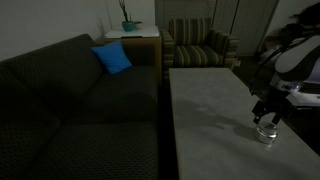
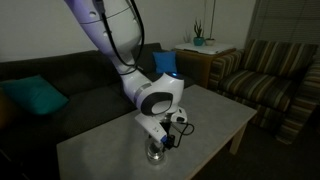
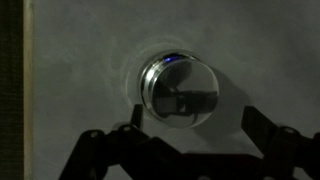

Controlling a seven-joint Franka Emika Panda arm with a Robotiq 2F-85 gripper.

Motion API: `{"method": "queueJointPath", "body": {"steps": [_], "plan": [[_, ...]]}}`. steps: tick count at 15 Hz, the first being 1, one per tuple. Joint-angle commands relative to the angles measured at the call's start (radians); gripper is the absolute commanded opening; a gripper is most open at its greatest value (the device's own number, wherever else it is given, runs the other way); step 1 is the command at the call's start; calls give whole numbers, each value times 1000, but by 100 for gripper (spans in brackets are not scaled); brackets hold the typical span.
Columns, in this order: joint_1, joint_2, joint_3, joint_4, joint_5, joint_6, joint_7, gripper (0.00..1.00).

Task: Remove the lid of the silver object and place it on the table

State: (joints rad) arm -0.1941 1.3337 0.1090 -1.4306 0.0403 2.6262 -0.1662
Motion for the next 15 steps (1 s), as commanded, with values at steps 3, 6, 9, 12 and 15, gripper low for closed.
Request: {"method": "queueJointPath", "body": {"steps": [3,6,9,12,15], "plan": [[70,75,-50,160,38,-180,169,100],[96,107,-80,208,41,-238,252,100],[106,122,-97,216,45,-243,305,100],[96,118,-95,192,25,-213,356,100],[94,100,-100,161,22,-194,380,100]]}}
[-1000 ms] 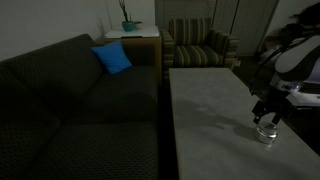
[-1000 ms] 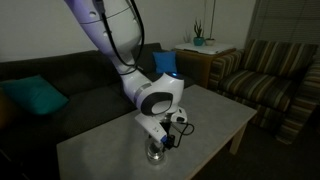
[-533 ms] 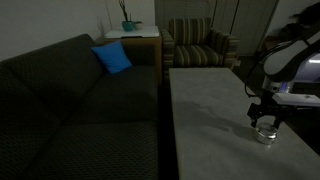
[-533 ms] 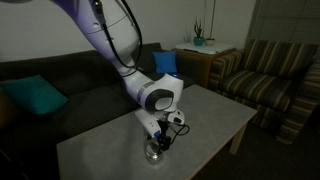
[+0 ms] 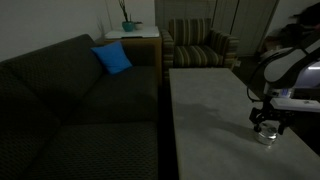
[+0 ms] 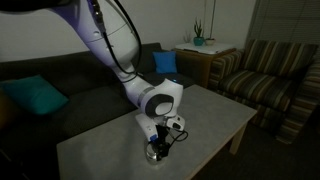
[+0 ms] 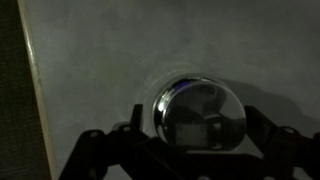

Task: Remove the lid of the silver object and place it on the table

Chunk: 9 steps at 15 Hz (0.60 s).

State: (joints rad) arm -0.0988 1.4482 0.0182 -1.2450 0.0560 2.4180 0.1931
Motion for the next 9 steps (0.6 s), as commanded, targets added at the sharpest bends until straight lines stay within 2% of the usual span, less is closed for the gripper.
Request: {"method": "queueJointPath", "body": {"steps": [1,9], "plan": [[-3,-21,-6,-33,4,16,17,100],[15,-78,-22,-124,-7,49,38,100]]}}
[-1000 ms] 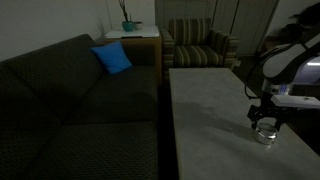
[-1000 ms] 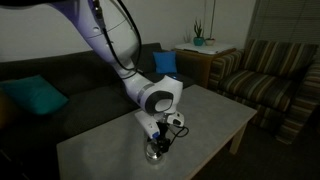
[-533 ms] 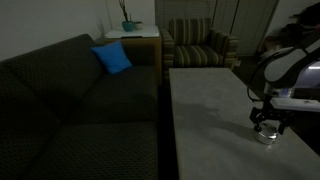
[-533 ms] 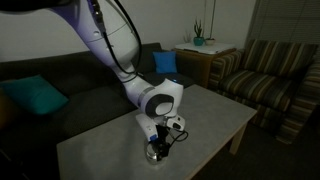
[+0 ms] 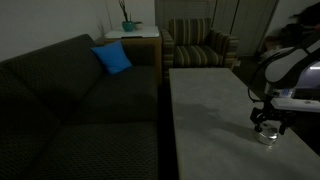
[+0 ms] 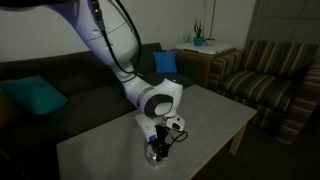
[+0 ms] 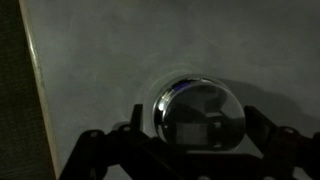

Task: Remove the lid of the silver object and place it on the table

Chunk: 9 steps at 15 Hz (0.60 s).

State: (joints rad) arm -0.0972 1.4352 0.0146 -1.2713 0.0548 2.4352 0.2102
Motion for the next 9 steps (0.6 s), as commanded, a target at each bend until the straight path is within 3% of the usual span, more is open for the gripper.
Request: {"method": "queueJointPath", "body": {"steps": [1,5,9], "plan": [[16,-78,-23,-117,-6,43,28,100],[17,-125,-31,-190,-7,86,29,100],[12,-123,-25,-176,14,68,-36,100]]}}
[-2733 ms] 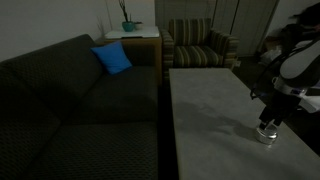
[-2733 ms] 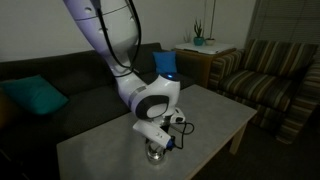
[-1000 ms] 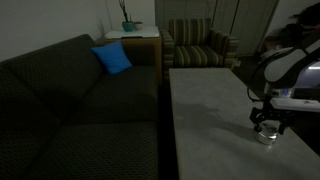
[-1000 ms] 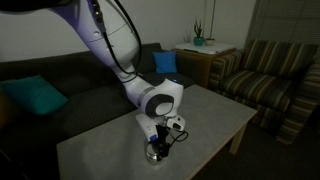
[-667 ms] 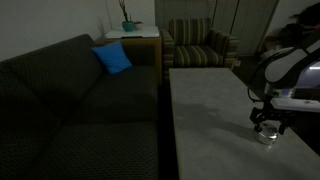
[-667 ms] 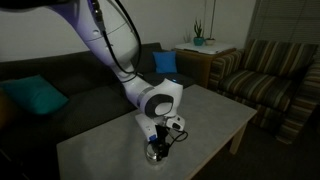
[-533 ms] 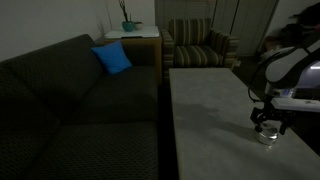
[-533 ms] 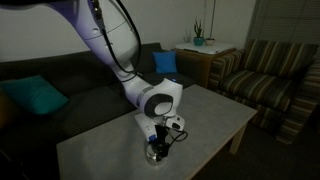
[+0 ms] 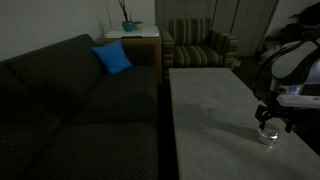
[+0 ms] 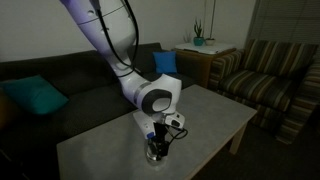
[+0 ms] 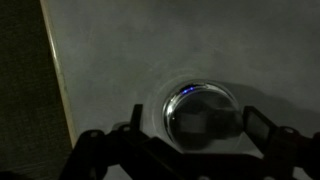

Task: Remove the lid of the silver object and place it on the table

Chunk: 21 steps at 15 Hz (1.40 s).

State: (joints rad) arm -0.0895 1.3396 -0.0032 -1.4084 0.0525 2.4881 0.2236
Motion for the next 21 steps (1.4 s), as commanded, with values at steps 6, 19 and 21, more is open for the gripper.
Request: {"method": "queueJointPath", "body": {"steps": [6,19,21], "plan": [[-14,6,10,26,13,-13,-138,100],[-11,92,14,207,12,-222,-197,96],[-11,109,15,232,13,-237,-198,95]]}}
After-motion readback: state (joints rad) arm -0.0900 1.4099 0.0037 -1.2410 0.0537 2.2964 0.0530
